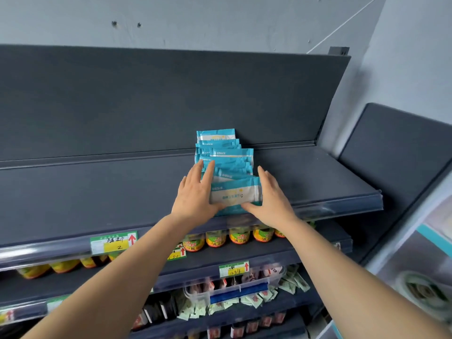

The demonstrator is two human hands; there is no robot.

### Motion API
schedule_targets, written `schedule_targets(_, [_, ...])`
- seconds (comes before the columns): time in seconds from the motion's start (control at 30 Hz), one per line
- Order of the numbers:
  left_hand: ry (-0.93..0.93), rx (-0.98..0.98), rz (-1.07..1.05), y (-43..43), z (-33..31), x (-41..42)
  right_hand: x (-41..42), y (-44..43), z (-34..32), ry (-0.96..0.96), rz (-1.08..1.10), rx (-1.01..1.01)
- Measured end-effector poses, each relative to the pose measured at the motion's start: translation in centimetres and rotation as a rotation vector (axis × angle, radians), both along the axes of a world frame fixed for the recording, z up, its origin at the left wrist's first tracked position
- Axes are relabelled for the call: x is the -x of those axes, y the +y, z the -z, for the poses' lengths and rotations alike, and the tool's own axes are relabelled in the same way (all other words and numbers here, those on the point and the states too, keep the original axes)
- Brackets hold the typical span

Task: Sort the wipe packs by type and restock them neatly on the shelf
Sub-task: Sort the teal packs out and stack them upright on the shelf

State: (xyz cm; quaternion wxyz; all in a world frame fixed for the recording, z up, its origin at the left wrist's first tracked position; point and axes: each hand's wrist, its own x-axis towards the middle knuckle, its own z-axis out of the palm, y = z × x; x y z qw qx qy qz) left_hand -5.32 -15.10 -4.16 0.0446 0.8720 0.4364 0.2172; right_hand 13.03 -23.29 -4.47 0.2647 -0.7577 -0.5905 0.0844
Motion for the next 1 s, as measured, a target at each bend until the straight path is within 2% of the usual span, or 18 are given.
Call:
schedule_targets(0.2, [0.213, -0.157, 0.138, -1.1, -1.6, -0.2, 0.7, -3.6, 0.1, -0.249, 0.226, 0.053])
schedule_targets(0.37, [0.302, -0.27, 0.331, -3.4, -1.7, -0.2, 2.8, -9.4, 1.1, -0.338, 0.424, 0.16])
schedule_targets(0.63, [0.339, -0.37, 0.654, -11.6, 0.5, -1.9, 6.8, -22.4, 2.7, -0.374, 0.726, 0.376])
schedule_targets(1.0, [0.396, -0.343, 1.025, -30.0, 6.2, -3.2, 13.7, -43.9, 5.9, -0.251, 0.993, 0.574])
